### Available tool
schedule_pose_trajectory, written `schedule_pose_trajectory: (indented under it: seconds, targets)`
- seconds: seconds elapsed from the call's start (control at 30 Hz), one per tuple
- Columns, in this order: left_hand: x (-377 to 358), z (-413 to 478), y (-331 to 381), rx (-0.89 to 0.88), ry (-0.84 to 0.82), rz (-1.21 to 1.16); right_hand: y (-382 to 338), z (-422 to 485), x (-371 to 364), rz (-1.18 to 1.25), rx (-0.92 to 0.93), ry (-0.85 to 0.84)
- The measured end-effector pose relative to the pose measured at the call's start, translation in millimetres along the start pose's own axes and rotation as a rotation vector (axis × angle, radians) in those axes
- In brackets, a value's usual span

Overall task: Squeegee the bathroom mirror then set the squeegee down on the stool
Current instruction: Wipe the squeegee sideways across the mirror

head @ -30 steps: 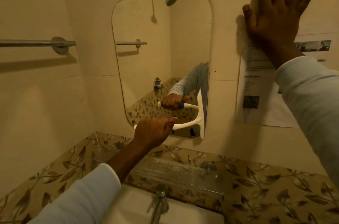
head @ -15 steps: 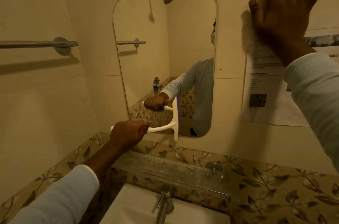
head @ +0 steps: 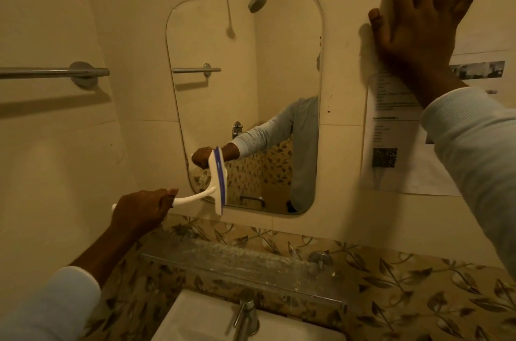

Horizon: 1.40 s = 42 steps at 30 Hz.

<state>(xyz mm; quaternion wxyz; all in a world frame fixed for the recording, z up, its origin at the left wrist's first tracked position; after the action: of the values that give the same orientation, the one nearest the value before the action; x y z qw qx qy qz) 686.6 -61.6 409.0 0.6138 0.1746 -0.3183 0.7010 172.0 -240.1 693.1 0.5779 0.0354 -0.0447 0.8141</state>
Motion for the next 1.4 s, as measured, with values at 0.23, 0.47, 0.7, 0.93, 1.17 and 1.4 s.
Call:
schedule_pose_trajectory:
  seconds: [0.23, 0.47, 0.7, 0.93, 1.17, 1.4]
  targets:
    - [11.1, -18.5, -18.2, 0.153, -0.055, -0.004, 0.2, 0.0, 1.2, -0.006, 0.015, -0.003]
    - [13.4, -23.7, -17.2, 0.190, -0.073, -0.055, 3.2, 1.6, -2.6, -0.024, 0.030, -0.007]
    - [12.3, -30.8, -29.8, 0.187, -0.113, 0.036, 7.4, -1.7, -8.5, -0.046, 0.075, -0.021]
    - [24.2, -47.0, -33.4, 0.339, -0.100, 0.032, 5.8, -10.1, -3.2, -0.039, 0.103, -0.083]
    - [37.5, -48.0, -20.6, 0.600, 0.013, -0.113, -15.1, -21.9, 13.9, 0.098, -0.008, -0.212]
    - [78.6, 26.3, 73.1, 0.868, 0.067, -1.117, -129.9, -103.7, 53.9, 0.443, 0.129, -0.329]
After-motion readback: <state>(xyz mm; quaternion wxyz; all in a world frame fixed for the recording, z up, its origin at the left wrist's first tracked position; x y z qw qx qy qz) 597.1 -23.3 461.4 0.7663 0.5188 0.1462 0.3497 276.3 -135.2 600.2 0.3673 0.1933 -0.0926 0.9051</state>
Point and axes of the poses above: each hand's wrist, its own z-axis towards the middle knuckle, its own x-axis out of the back of the hand, y = z × x, the point moved 1 cm from there along z, towards the middle knuckle, and after that the axes turned 5 degrees about y, right-handed, at the moved point
